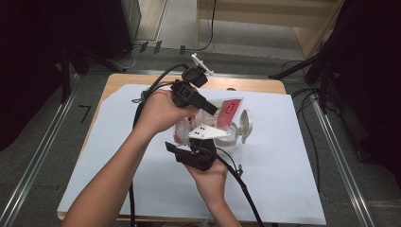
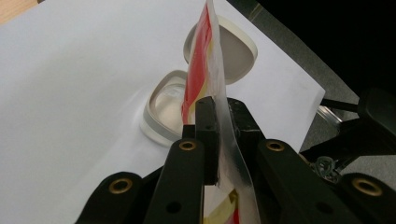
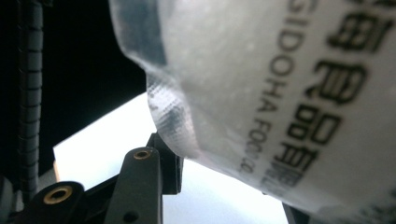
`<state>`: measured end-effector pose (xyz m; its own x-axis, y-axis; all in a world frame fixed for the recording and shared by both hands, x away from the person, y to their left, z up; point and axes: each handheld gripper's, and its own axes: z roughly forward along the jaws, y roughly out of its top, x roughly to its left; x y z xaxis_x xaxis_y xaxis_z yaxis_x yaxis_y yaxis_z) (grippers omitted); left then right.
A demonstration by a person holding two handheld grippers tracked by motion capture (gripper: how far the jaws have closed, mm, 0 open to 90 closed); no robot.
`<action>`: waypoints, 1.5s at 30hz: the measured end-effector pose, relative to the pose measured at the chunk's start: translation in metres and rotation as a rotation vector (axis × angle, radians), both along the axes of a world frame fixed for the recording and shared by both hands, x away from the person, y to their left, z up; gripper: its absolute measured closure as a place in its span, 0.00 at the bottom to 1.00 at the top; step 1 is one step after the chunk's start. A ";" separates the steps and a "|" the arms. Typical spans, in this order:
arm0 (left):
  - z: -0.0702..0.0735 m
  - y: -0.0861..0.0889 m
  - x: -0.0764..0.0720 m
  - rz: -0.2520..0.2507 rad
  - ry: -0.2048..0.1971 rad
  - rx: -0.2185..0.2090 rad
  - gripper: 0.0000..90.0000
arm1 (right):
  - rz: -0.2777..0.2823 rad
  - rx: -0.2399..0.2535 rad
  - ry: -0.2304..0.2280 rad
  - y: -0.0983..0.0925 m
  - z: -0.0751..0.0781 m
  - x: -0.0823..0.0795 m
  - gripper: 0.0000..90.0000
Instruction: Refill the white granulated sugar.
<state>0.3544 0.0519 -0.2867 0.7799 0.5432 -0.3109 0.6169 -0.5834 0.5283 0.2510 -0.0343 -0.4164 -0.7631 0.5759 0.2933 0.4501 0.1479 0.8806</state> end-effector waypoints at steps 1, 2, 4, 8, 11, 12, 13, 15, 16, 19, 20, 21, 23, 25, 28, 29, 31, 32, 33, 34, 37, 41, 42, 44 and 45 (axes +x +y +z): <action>-0.001 0.002 -0.001 0.004 0.001 -0.001 0.95 | 0.001 -0.005 0.000 0.001 -0.001 0.000 0.67; -0.002 0.003 -0.002 0.006 -0.001 -0.005 0.95 | 0.003 -0.011 0.000 0.002 -0.002 0.000 0.66; -0.003 0.006 -0.003 0.006 -0.001 -0.012 0.95 | 0.007 -0.015 0.011 0.002 -0.005 0.001 0.66; -0.007 0.013 -0.006 -0.006 -0.009 -0.032 0.94 | 0.011 -0.029 0.018 0.004 -0.010 0.001 0.64; -0.010 0.019 -0.008 -0.013 -0.022 -0.045 0.94 | 0.017 -0.042 0.021 0.006 -0.013 0.001 0.64; -0.011 0.021 -0.008 -0.008 -0.022 -0.050 0.94 | 0.018 -0.044 0.021 0.007 -0.014 0.001 0.64; -0.012 0.022 -0.009 -0.002 -0.020 -0.054 0.94 | 0.022 -0.048 0.021 0.007 -0.015 0.001 0.64; -0.013 0.024 -0.011 0.005 -0.022 -0.062 0.94 | 0.022 -0.053 0.020 0.008 -0.016 0.001 0.64; -0.014 0.029 -0.012 0.003 -0.026 -0.065 0.94 | 0.026 -0.069 0.017 0.010 -0.019 0.001 0.64; -0.019 0.037 -0.014 -0.006 -0.031 -0.095 0.94 | 0.033 -0.097 0.009 0.012 -0.021 0.000 0.64; -0.021 0.041 -0.014 -0.001 -0.022 -0.108 0.94 | 0.035 -0.106 0.004 0.013 -0.023 0.000 0.64; -0.021 0.041 -0.014 -0.001 -0.022 -0.108 0.94 | 0.035 -0.106 0.004 0.013 -0.023 0.000 0.64; -0.026 0.047 -0.015 0.010 -0.018 -0.139 0.94 | 0.048 -0.121 0.009 0.014 -0.026 0.001 0.65; -0.028 0.049 -0.015 0.012 -0.015 -0.138 0.94 | 0.050 -0.121 0.009 0.014 -0.027 0.001 0.65; -0.031 0.053 -0.014 0.017 -0.001 -0.145 0.94 | 0.054 -0.117 0.018 0.013 -0.033 0.003 0.66; -0.031 0.053 -0.015 0.021 0.000 -0.146 0.94 | 0.056 -0.114 0.018 0.013 -0.033 0.003 0.66; -0.032 0.054 -0.015 0.018 -0.001 -0.145 0.94 | 0.059 -0.110 0.023 0.013 -0.034 0.003 0.66; -0.033 0.054 -0.015 0.019 0.003 -0.146 0.94 | 0.063 -0.116 0.017 0.012 -0.036 0.004 0.65; -0.033 0.054 -0.015 0.021 0.005 -0.146 0.94 | 0.067 -0.109 0.012 0.012 -0.038 0.004 0.64; -0.034 0.054 -0.014 0.018 0.004 -0.147 0.94 | 0.071 -0.104 0.013 0.011 -0.039 0.005 0.63; -0.035 0.053 -0.014 0.015 0.005 -0.131 0.94 | 0.077 -0.105 0.015 0.008 -0.042 0.007 0.63; -0.037 0.051 -0.014 0.017 0.007 -0.125 0.94 | 0.083 -0.093 0.024 0.003 -0.046 0.010 0.63; -0.038 0.051 -0.014 0.015 0.007 -0.126 0.94 | 0.086 -0.095 0.024 0.002 -0.048 0.011 0.63; -0.039 0.051 -0.015 0.008 0.008 -0.122 0.94 | 0.087 -0.105 0.013 0.001 -0.050 0.011 0.63; -0.040 0.051 -0.015 0.008 0.007 -0.130 0.94 | 0.089 -0.114 0.006 0.000 -0.051 0.011 0.63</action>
